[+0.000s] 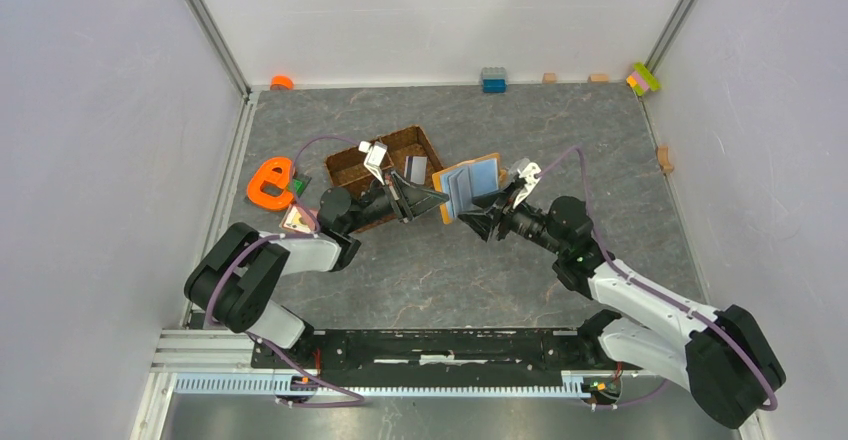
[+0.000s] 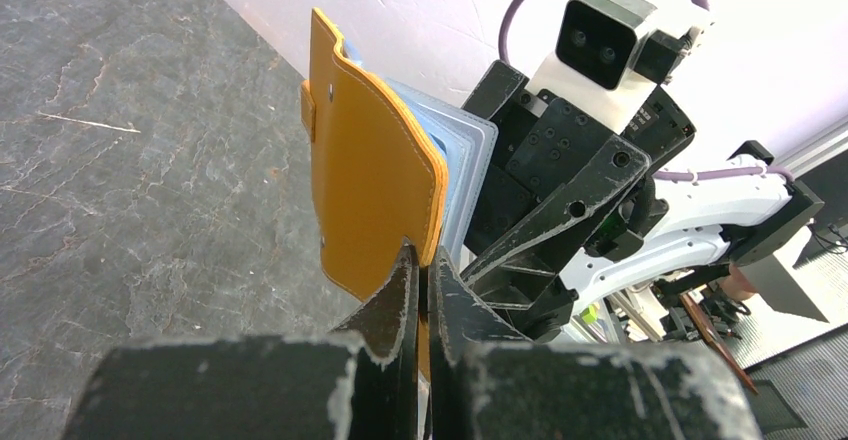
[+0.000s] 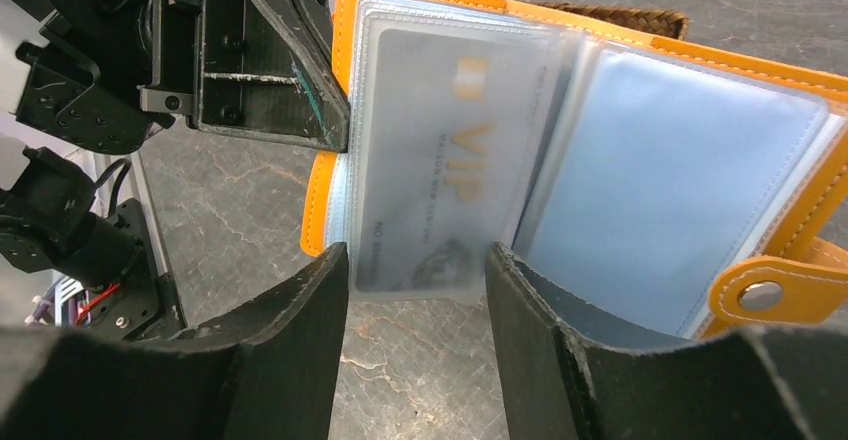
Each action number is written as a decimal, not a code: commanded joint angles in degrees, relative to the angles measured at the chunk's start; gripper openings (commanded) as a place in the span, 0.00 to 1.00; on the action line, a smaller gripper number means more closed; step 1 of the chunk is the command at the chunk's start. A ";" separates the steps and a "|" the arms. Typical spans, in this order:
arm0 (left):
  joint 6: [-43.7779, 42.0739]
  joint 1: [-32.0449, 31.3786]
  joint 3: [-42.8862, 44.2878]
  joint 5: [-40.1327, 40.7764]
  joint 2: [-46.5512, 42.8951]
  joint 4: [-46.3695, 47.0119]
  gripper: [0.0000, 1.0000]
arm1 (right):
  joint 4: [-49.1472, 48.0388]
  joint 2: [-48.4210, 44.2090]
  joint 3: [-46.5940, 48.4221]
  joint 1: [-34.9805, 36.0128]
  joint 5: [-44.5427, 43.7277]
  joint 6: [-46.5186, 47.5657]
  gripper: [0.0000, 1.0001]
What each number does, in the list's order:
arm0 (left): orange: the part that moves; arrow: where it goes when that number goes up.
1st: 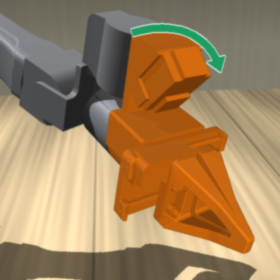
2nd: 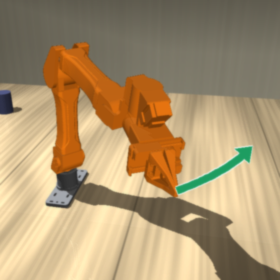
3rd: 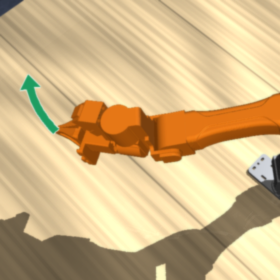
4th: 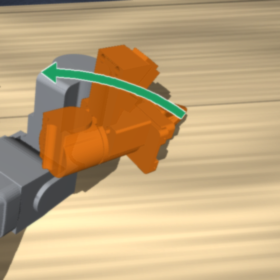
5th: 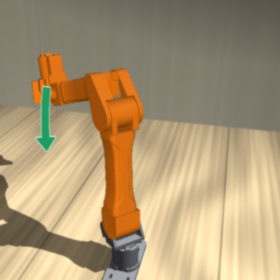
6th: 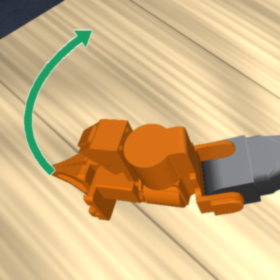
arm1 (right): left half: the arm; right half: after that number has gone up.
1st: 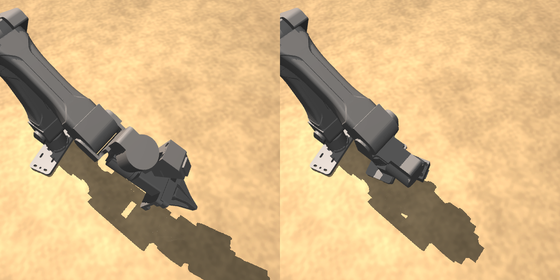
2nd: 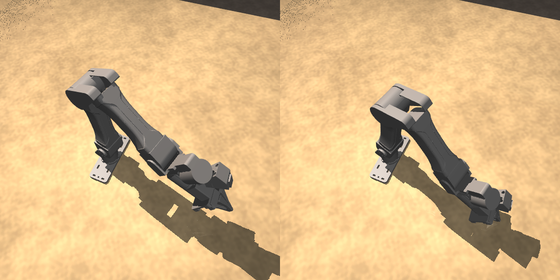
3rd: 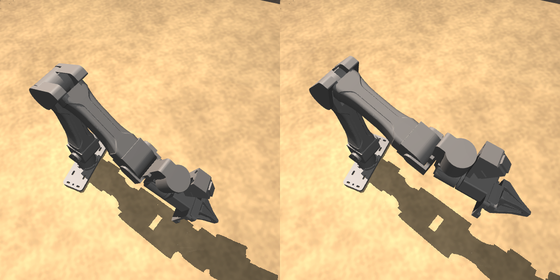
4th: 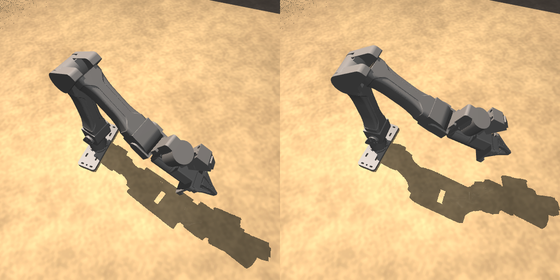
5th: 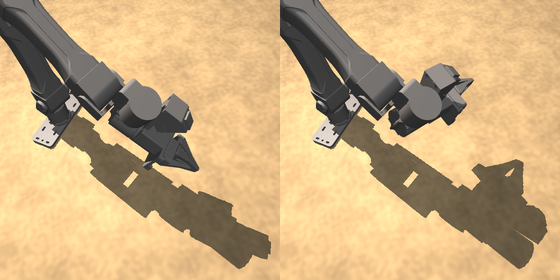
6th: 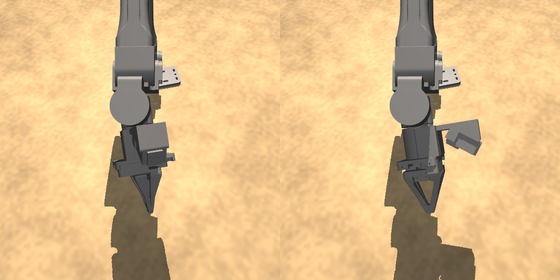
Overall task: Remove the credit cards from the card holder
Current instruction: Remove the credit card from the card holder.
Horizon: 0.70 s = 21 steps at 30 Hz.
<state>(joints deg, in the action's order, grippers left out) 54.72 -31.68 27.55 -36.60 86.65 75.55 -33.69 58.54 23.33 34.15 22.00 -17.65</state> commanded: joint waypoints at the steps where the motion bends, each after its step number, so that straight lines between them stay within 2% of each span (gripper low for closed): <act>1: 1.05 -0.34 1.41 -1.16 -1.21 4.97 0.02 | 0.06 -3.07 1.00 0.39 -4.03 0.80 0.57; 4: 0.92 0.02 1.02 -0.59 -1.53 4.74 0.02 | 1.09 -5.36 0.11 0.39 -7.46 1.03 0.63; 12: 0.99 0.57 0.33 -0.10 -2.16 4.66 0.02 | 2.57 -10.29 -2.03 0.39 -17.02 0.87 0.67; 21: 2.36 1.44 -0.55 -0.45 -2.98 5.73 0.02 | 3.28 -13.18 -3.83 0.20 -26.82 -0.81 0.87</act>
<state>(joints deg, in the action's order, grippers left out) 55.09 -30.81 27.16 -36.53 86.08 75.70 -30.28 46.00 19.38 34.44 0.82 -17.78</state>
